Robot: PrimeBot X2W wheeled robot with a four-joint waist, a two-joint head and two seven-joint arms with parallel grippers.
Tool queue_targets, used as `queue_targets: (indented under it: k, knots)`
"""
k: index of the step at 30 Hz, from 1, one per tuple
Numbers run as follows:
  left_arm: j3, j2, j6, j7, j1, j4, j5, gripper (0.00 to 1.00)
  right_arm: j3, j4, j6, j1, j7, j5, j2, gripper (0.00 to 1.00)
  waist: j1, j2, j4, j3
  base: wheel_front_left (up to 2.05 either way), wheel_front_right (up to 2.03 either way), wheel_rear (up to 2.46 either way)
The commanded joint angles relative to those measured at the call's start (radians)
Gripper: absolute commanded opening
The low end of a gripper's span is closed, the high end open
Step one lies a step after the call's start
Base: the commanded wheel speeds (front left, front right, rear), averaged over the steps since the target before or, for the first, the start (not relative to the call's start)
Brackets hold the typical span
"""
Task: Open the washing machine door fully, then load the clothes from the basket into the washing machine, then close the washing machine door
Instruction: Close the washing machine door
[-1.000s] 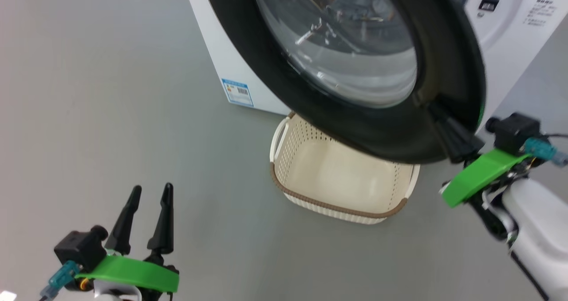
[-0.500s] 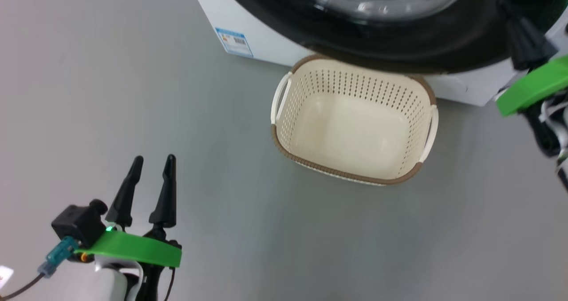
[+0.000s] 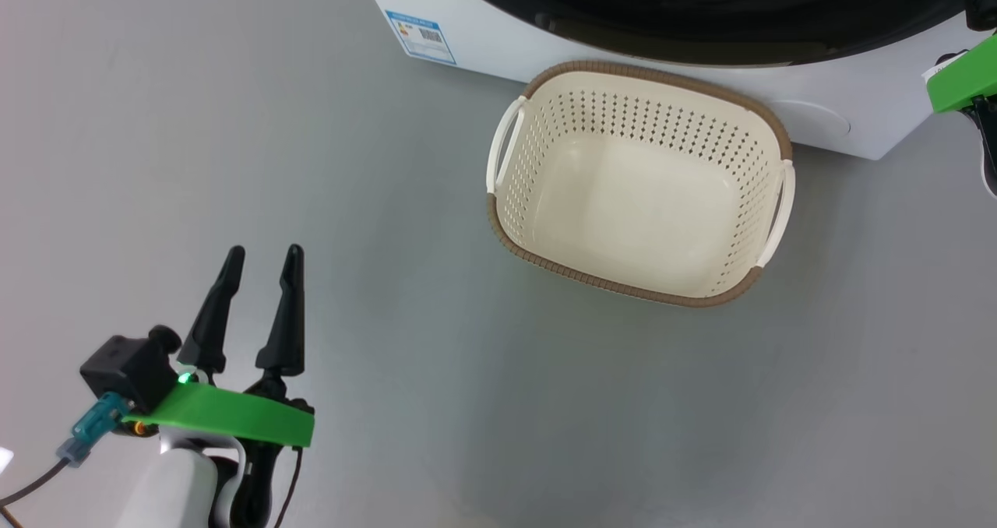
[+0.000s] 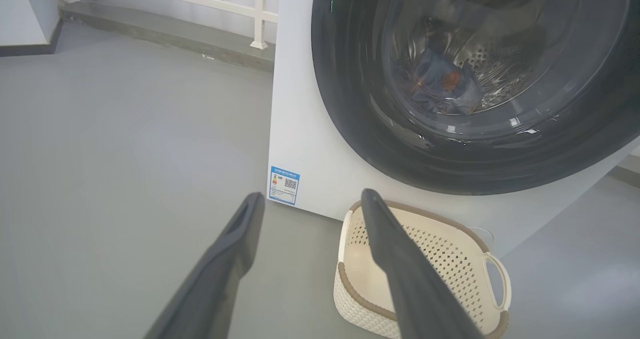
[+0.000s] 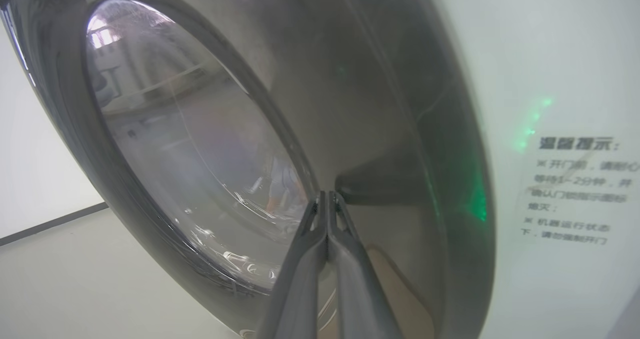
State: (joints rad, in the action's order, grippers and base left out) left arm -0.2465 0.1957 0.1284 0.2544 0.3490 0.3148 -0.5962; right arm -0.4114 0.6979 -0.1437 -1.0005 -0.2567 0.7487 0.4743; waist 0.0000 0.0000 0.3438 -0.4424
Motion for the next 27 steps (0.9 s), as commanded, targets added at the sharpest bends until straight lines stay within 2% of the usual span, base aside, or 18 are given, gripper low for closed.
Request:
queue_targets:
  k: [1,11,18,19,21,22,24,25,27]
  knots:
    - [0.036,0.036,0.002,0.007,0.008,-0.013,-0.004,1.0,0.025,-0.001,0.013,-0.024,-0.005,0.011,0.028,0.0,0.0,0.0,-0.001,0.014,0.0,0.0,0.0]
    - [0.037,0.034,0.002,0.007,-0.002,-0.008,-0.001,1.0,0.003,0.005,0.013,0.016,-0.005,0.019,0.011,0.0,0.0,0.0,-0.023,0.055,0.0,0.0,0.0]
    - [0.031,0.039,0.002,0.007,-0.014,0.0,0.001,1.0,-0.048,-0.038,0.013,0.095,-0.005,0.079,-0.011,0.0,0.0,0.0,-0.048,0.127,0.0,0.0,0.0]
    - [0.031,0.041,0.002,0.007,-0.016,0.001,0.002,1.0,-0.052,-0.049,0.013,0.109,-0.005,0.086,-0.013,0.04,0.0,0.0,-0.054,0.141,0.0,0.0,0.0]
    - [0.028,0.045,0.002,0.007,-0.024,0.004,0.003,1.0,-0.072,-0.071,0.013,0.145,-0.005,0.117,-0.028,0.41,0.0,0.0,-0.07,0.168,0.0,0.0,0.0]
    - [0.027,0.047,0.002,0.007,-0.028,0.006,0.003,1.0,-0.091,-0.082,0.013,0.16,-0.005,0.125,-0.03,0.49,0.0,0.0,-0.078,0.182,0.0,0.0,0.0]
    - [0.026,0.05,0.002,0.007,-0.036,0.009,0.003,1.0,-0.115,-0.107,0.013,0.187,-0.005,0.145,-0.035,0.97,0.0,0.0,-0.098,0.208,0.0,0.0,0.0]
    - [0.026,0.052,0.002,0.007,-0.04,0.01,0.003,1.0,-0.123,-0.119,0.013,0.199,-0.005,0.155,-0.037,1.0,0.0,0.0,-0.109,0.22,0.0,0.0,0.0]
    - [0.028,0.054,0.002,0.007,-0.049,0.011,0.004,1.0,-0.135,-0.144,0.013,0.223,-0.005,0.168,-0.039,1.0,0.0,0.0,-0.131,0.245,0.0,0.0,0.0]
